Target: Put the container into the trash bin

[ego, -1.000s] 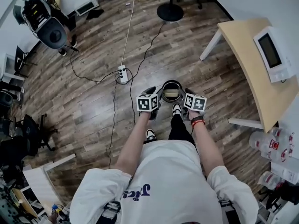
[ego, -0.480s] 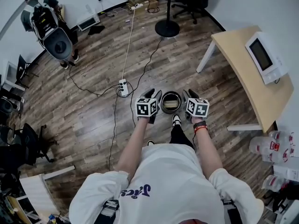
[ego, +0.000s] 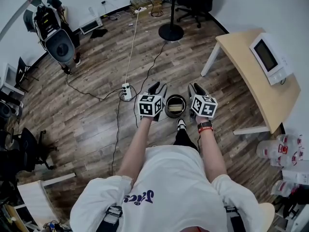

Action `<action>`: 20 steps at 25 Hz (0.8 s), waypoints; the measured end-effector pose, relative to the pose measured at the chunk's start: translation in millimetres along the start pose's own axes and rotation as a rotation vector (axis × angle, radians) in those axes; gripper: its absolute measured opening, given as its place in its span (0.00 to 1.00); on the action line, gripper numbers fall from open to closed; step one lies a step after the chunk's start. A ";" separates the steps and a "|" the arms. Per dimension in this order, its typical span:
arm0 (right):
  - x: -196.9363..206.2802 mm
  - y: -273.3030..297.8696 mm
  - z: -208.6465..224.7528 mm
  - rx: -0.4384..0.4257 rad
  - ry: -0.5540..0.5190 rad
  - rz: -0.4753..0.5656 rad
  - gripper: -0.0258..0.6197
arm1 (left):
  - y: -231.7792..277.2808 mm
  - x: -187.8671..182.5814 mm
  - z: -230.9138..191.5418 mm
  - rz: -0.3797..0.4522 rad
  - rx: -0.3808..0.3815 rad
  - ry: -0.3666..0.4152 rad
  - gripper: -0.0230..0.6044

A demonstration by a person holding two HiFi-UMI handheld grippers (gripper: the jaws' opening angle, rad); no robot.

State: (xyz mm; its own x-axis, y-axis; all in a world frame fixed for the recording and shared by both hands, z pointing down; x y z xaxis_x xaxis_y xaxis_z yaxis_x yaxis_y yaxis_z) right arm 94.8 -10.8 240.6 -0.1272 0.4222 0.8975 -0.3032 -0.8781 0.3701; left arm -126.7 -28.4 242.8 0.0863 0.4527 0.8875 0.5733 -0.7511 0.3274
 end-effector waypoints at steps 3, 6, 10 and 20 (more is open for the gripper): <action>-8.3 -10.1 -12.0 0.003 -0.013 0.039 0.21 | -15.0 -10.6 1.0 0.037 0.001 0.020 0.27; -17.7 -21.9 -17.4 0.013 -0.027 0.080 0.19 | -27.5 -18.8 3.0 0.068 -0.003 0.029 0.25; -30.7 -35.8 -26.0 0.021 -0.056 0.136 0.17 | -41.0 -28.4 6.8 0.109 -0.002 0.036 0.22; -40.9 -59.2 -37.8 0.053 -0.075 0.217 0.09 | -64.7 -49.5 20.6 0.193 -0.017 0.142 0.12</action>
State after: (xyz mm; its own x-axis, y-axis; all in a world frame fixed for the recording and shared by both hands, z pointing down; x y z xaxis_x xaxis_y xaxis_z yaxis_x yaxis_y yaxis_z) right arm 82.3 32.4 173.0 -0.1134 0.2060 0.9720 -0.2263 -0.9579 0.1766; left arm -151.4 7.7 171.0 0.0769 0.2289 0.9704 0.5437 -0.8255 0.1516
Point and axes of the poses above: the fingertips, and each gripper's own axes: y forward along the fingers, z to its right, x out of its underside, the point moved 8 cm from there along -y, backward along the fingers, and after that the axes turned 3 degrees about -y, right-handed, at the moved point
